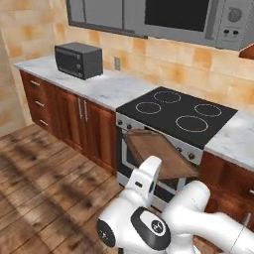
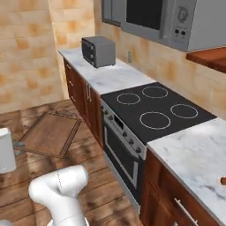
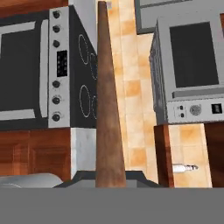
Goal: Move the cutting board and knife to the sink. Then move spray from the shelves to the counter.
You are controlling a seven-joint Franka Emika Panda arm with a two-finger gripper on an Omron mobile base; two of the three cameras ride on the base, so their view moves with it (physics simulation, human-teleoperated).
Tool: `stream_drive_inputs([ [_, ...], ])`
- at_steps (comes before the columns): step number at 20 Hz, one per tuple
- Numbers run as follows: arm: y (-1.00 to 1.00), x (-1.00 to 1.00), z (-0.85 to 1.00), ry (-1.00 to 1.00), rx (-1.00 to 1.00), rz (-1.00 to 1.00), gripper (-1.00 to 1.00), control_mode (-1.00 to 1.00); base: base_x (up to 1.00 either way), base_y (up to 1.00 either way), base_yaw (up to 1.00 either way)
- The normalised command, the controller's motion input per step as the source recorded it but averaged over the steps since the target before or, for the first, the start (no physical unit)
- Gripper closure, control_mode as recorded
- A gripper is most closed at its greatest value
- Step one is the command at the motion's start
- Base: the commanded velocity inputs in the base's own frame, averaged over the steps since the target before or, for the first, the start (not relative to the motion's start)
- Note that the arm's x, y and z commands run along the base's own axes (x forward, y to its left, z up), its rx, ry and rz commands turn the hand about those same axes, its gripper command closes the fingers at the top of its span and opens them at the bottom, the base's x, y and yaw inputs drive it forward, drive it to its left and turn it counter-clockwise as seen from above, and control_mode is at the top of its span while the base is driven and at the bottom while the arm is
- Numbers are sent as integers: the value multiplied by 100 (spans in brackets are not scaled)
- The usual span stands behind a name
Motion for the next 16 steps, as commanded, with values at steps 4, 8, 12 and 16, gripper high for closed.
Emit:
stream_drive_inputs([
  [4,0,0,0,0,0,0,100,100,1,0,85],
  [8,0,0,0,0,0,0,100,100,4,0,84],
  [12,0,0,0,0,0,0,100,100,8,0,82],
  [16,0,0,0,0,0,0,100,100,11,0,80],
])
